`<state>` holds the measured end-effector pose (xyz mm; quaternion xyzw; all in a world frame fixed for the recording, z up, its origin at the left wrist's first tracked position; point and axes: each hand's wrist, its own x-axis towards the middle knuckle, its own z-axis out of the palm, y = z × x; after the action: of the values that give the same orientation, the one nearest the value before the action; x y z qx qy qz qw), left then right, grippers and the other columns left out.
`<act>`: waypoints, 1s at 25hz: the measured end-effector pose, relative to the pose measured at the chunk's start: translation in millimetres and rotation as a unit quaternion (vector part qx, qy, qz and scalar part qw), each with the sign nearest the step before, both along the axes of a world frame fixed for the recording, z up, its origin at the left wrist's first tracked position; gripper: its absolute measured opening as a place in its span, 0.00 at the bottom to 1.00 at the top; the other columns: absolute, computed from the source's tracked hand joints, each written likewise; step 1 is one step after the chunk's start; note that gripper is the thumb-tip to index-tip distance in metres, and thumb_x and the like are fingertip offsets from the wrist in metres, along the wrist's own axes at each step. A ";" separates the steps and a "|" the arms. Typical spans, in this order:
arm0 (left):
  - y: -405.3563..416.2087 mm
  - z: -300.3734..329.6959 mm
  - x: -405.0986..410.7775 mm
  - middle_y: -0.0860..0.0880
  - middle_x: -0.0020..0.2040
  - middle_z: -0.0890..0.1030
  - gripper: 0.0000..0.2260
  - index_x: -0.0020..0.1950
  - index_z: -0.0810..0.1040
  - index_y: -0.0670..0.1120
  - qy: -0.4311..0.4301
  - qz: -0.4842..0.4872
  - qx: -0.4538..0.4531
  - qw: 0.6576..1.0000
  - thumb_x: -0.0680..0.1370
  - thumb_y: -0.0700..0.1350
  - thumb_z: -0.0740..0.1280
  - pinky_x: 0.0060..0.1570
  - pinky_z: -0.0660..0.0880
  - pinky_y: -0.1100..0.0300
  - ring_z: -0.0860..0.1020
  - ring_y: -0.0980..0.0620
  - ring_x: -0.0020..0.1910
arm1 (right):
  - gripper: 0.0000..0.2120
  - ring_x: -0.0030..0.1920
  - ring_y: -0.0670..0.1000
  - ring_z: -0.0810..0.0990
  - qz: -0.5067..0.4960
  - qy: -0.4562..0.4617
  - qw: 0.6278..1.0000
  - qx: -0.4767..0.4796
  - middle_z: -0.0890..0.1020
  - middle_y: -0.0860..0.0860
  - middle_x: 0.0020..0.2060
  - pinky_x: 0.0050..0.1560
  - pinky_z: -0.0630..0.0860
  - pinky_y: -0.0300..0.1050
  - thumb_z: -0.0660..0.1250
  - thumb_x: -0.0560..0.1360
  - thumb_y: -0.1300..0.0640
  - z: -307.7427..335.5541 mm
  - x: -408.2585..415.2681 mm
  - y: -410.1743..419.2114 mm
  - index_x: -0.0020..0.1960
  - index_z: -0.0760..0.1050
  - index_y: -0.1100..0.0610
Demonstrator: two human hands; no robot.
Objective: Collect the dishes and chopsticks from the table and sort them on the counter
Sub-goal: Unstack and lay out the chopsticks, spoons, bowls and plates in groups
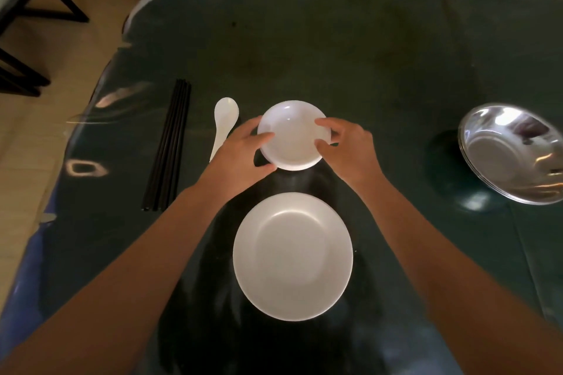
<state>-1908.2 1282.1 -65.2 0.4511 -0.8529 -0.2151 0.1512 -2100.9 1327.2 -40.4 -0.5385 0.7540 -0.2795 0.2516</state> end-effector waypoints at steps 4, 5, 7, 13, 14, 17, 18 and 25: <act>-4.7 -13.2 -2.9 0.41 0.68 0.70 0.23 0.63 0.75 0.41 -0.004 -0.005 0.006 1.000 0.70 0.43 0.74 0.67 0.68 0.50 0.69 0.43 0.66 | 0.18 0.47 0.51 0.81 0.009 0.000 1.000 0.005 0.81 0.51 0.58 0.55 0.74 0.40 0.67 0.72 0.60 -16.6 -4.8 -7.8 0.62 0.75 0.54; -4.9 -14.6 -3.4 0.41 0.69 0.69 0.23 0.63 0.75 0.41 -0.009 -0.008 0.002 1.000 0.70 0.43 0.74 0.67 0.68 0.50 0.69 0.43 0.66 | 0.18 0.46 0.51 0.81 0.008 0.001 1.000 0.003 0.81 0.51 0.57 0.54 0.74 0.40 0.66 0.72 0.60 -19.1 -5.2 -8.0 0.62 0.75 0.54; -5.4 -15.2 -4.1 0.41 0.70 0.68 0.23 0.64 0.74 0.42 -0.017 -0.009 -0.006 1.000 0.71 0.44 0.73 0.67 0.67 0.51 0.69 0.44 0.67 | 0.17 0.47 0.50 0.80 0.011 0.005 1.000 0.001 0.81 0.51 0.58 0.55 0.73 0.40 0.66 0.73 0.59 -20.8 -5.7 -7.6 0.62 0.75 0.54; 26.6 -6.3 8.5 0.46 0.75 0.61 0.28 0.75 0.55 0.50 -0.028 0.020 0.032 0.999 0.77 0.50 0.62 0.64 0.68 0.51 0.63 0.48 0.72 | 0.16 0.59 0.60 0.77 0.084 0.259 0.960 -0.072 0.76 0.59 0.63 0.51 0.77 0.55 0.65 0.75 0.55 -16.0 -2.5 35.6 0.61 0.75 0.59; 38.6 -1.9 13.5 0.45 0.74 0.62 0.27 0.75 0.56 0.49 -0.026 0.021 0.018 0.999 0.78 0.50 0.61 0.63 0.69 0.51 0.65 0.47 0.71 | 0.15 0.58 0.61 0.77 0.084 0.290 0.948 -0.101 0.77 0.61 0.62 0.50 0.78 0.56 0.67 0.74 0.56 -14.1 -0.4 49.8 0.59 0.76 0.60; 76.3 7.3 28.4 0.41 0.71 0.68 0.24 0.72 0.63 0.44 -0.059 0.017 -0.025 0.998 0.78 0.48 0.61 0.64 0.68 0.50 0.69 0.43 0.68 | 0.17 0.58 0.63 0.77 0.088 0.317 0.938 -0.111 0.76 0.63 0.62 0.52 0.77 0.57 0.71 0.71 0.56 -8.6 11.4 95.8 0.58 0.78 0.60; 89.4 7.6 32.6 0.41 0.71 0.68 0.23 0.72 0.64 0.43 -0.076 0.020 -0.023 0.997 0.78 0.49 0.61 0.64 0.67 0.50 0.70 0.43 0.68 | 0.19 0.60 0.63 0.77 0.093 0.318 0.939 -0.089 0.76 0.62 0.63 0.53 0.77 0.58 0.72 0.70 0.55 -8.7 15.9 110.2 0.60 0.77 0.59; 162.7 -10.4 40.9 0.46 0.71 0.65 0.28 0.75 0.55 0.49 -0.087 0.139 0.169 0.972 0.77 0.47 0.62 0.60 0.70 0.52 0.66 0.47 0.67 | 0.26 0.71 0.55 0.60 0.039 0.125 0.976 0.174 0.56 0.53 0.75 0.67 0.67 0.50 0.58 0.78 0.53 -28.9 38.9 183.2 0.74 0.56 0.49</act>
<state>-1867.3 1444.7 -75.6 0.6011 -0.7431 -0.2931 0.0262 -2061.9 1510.4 -69.3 -0.5463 0.7948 -0.0645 0.2564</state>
